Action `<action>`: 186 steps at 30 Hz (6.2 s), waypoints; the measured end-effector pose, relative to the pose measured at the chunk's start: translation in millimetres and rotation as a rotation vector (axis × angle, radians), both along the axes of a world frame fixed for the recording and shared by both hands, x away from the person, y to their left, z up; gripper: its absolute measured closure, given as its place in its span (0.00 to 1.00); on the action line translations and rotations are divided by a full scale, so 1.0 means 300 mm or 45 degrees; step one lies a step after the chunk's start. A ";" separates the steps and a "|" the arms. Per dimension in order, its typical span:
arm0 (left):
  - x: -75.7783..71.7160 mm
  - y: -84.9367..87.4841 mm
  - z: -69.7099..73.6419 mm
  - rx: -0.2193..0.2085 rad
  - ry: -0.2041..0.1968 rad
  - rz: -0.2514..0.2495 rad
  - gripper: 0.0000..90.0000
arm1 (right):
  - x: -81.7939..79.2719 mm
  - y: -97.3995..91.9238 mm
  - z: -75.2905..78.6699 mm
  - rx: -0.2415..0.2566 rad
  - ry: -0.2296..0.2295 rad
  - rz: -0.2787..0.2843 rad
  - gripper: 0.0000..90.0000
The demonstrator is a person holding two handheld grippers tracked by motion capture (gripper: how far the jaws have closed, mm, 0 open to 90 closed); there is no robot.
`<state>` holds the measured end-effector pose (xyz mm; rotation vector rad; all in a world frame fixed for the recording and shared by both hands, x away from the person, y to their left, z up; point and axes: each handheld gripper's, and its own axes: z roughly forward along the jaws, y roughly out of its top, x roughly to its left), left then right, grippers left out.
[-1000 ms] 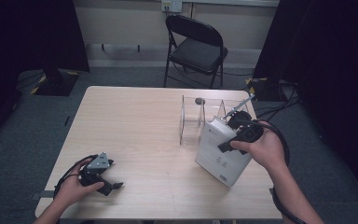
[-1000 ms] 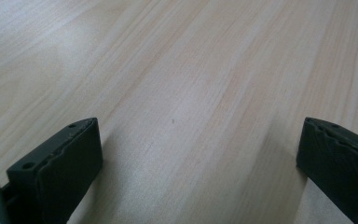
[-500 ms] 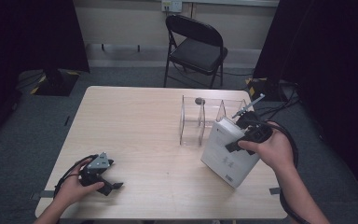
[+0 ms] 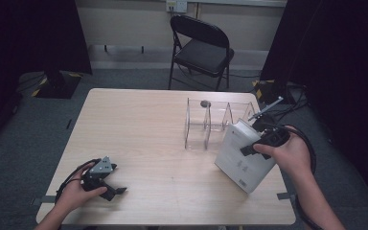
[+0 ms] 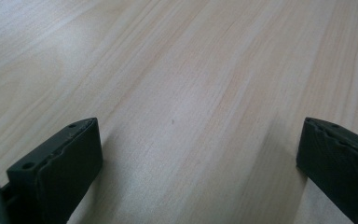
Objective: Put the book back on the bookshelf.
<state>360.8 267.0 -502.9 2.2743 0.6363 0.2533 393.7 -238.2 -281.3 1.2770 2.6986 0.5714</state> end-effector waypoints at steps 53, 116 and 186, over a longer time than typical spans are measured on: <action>0.000 -0.001 0.000 -0.001 0.002 -0.003 0.00 | 0.083 -0.084 0.010 -0.072 0.006 -0.226 0.58; 0.000 -0.001 0.000 -0.001 0.002 -0.003 0.00 | 0.222 -0.044 -0.009 -0.154 0.035 -0.488 0.58; 0.000 -0.001 0.000 -0.001 0.002 -0.003 0.00 | 0.377 -0.017 -0.002 -0.115 0.030 -0.591 0.58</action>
